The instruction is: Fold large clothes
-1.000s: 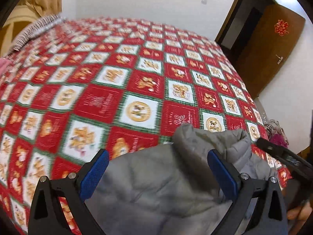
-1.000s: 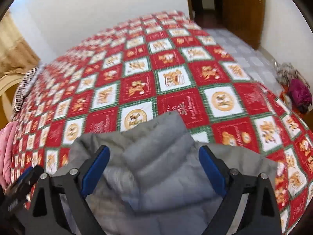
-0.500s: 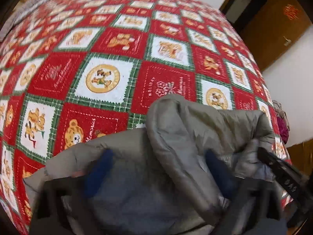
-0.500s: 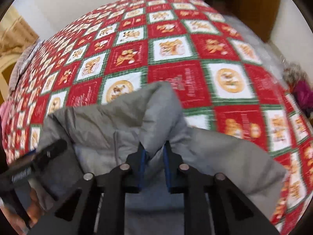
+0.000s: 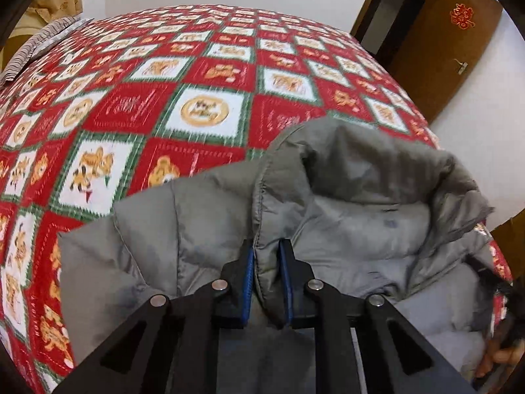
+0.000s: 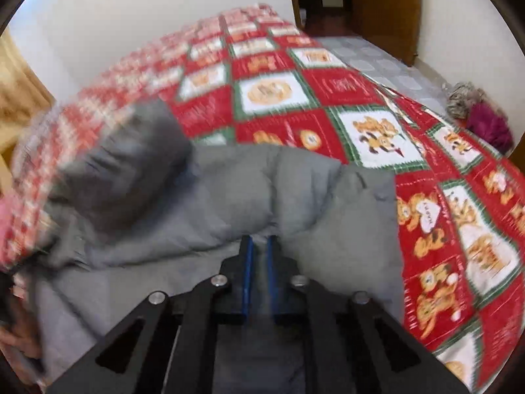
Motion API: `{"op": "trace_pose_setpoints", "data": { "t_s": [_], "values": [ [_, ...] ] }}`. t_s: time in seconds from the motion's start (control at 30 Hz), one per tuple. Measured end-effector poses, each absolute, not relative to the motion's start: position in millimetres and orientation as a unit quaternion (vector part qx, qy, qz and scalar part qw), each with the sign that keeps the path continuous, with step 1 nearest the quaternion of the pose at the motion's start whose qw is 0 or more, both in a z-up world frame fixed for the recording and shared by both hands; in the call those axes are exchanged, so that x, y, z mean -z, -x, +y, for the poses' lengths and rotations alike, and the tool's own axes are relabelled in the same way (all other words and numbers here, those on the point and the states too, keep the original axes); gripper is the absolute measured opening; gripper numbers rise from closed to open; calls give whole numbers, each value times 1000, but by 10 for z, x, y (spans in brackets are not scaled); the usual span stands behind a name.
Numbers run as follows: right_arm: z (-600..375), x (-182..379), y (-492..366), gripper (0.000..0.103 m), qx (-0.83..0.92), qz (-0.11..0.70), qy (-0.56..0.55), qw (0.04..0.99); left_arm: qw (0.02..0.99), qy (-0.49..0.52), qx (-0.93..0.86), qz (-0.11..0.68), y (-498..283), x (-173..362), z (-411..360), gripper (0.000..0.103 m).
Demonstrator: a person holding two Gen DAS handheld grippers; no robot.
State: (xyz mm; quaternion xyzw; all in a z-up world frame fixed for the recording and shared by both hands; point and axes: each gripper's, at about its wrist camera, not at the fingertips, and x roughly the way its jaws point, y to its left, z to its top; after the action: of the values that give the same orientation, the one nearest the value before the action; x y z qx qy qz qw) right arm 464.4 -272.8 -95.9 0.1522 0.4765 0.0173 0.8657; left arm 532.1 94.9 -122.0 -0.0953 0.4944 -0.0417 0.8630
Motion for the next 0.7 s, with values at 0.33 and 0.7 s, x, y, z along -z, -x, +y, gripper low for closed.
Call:
{"op": "trace_pose_setpoints", "data": {
  "t_s": [0.33, 0.7],
  "values": [
    [-2334, 449, -5235, 84, -58, 458, -208, 862, 904, 54, -4, 424, -5128, 1411, 797, 16],
    [-2479, 1299, -4713, 16, -73, 467, -164, 866, 884, 229, 37, 405, -5136, 1503, 1248, 16]
  ]
}}
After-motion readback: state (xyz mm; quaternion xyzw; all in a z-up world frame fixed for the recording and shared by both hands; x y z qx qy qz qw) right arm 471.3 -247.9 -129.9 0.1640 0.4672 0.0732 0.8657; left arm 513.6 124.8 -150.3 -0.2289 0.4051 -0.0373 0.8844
